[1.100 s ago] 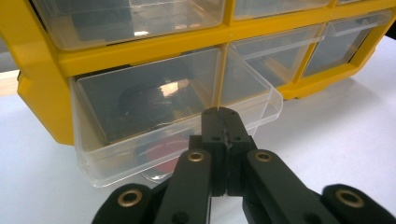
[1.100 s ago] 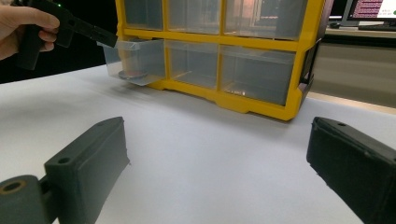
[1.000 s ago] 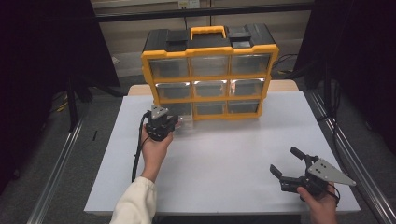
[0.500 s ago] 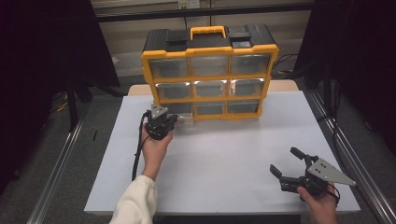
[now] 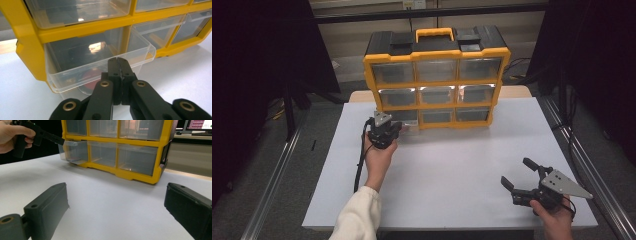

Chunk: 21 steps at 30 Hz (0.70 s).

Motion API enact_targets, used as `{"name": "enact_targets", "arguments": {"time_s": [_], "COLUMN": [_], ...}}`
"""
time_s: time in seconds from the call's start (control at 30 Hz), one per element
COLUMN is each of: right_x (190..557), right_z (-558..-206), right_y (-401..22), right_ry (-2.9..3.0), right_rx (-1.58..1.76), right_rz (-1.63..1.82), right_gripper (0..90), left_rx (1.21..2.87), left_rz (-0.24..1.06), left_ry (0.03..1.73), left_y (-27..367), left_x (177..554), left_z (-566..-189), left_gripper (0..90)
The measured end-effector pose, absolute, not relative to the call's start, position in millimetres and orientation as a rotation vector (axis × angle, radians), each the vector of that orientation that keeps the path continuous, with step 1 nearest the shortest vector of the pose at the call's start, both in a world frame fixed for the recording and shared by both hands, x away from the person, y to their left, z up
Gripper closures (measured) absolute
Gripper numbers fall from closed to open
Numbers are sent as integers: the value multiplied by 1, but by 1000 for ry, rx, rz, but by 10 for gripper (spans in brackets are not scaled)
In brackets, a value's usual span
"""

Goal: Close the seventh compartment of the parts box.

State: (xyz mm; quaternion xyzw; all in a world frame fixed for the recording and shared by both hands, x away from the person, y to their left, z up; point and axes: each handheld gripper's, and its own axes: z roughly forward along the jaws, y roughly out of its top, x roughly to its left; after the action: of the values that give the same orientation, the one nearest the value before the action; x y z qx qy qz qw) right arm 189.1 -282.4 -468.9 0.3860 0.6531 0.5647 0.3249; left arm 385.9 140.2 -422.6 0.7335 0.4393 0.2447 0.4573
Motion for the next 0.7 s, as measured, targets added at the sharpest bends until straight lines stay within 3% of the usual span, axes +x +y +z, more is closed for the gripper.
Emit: {"name": "enact_targets", "arguments": {"time_s": [0.7], "right_x": [189], "right_z": [-469], "right_y": [-284], "right_ry": [1706], "right_rx": [1013], "right_rz": [1485], "right_gripper": [47], "left_rx": [1808], "left_rz": [619], "left_ry": [1089], "left_y": [139], "left_x": [390], "left_z": [-423], "left_gripper": [900]}}
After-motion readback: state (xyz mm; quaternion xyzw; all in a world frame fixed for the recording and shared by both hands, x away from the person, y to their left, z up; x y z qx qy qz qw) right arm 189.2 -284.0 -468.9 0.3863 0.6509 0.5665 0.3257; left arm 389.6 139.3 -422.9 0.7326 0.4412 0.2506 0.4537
